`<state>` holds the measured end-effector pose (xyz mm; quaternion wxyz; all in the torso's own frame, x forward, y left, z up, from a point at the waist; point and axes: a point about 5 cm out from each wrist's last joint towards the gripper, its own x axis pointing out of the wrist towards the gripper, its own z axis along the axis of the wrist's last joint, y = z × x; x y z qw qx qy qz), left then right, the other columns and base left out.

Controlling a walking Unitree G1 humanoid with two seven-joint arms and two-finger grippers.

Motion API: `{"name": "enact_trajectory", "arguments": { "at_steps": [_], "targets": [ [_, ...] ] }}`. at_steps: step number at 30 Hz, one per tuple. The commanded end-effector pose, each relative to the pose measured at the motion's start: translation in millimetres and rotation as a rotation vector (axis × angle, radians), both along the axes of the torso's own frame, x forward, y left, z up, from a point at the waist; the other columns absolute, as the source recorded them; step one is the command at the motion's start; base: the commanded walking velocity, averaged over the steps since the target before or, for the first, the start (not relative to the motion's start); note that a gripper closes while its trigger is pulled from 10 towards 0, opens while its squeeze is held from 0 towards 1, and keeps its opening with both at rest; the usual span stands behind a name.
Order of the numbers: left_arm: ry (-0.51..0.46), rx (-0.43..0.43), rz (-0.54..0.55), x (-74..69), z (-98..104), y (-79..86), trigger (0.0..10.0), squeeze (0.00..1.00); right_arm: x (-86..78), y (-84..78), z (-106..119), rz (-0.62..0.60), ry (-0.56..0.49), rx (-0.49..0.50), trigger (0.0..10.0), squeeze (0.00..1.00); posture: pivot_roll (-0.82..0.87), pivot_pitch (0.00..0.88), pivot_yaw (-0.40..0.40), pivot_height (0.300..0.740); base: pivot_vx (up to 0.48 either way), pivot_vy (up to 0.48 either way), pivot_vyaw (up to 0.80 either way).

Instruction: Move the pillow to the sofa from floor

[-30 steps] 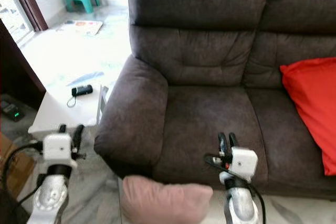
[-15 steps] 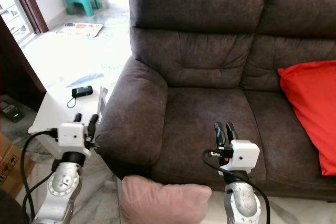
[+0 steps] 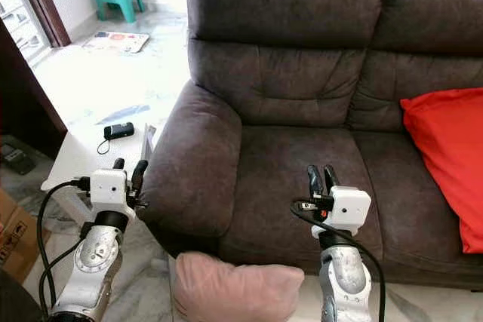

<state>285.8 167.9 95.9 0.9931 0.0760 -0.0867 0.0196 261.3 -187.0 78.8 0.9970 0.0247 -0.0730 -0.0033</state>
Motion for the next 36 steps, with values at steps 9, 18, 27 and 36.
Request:
{"name": "enact_trajectory", "arguments": {
  "at_steps": [9, 18, 27, 36],
  "targets": [
    [0.020, 0.002, 0.011, -0.3, -0.5, 5.6, 10.0, 0.00, 4.7, -0.4, 5.4, -0.020, 0.014, 0.007, 10.0, 0.00, -0.04, 0.087, -0.034, 0.740, 0.000, 0.000, 0.00],
    [0.018, 0.001, 0.004, 1.1, 1.4, 4.0, 10.0, 0.00, 5.9, -0.9, 6.7, -0.024, 0.025, 0.006, 10.0, 0.00, -0.04, 0.099, -0.036, 0.740, 0.000, 0.000, 0.00],
    [0.019, -0.002, 0.001, 0.7, 1.2, 2.6, 10.0, 0.00, 7.6, -0.9, 7.2, -0.018, 0.033, 0.003, 10.0, 0.00, -0.04, 0.104, -0.041, 0.740, 0.000, 0.000, 0.00],
    [0.021, -0.004, 0.002, 0.7, 0.8, 2.3, 10.0, 0.00, 8.9, 0.4, 7.4, -0.014, 0.041, 0.002, 10.0, 0.00, -0.04, 0.106, -0.042, 0.740, 0.000, 0.000, 0.00]
  ]
}}
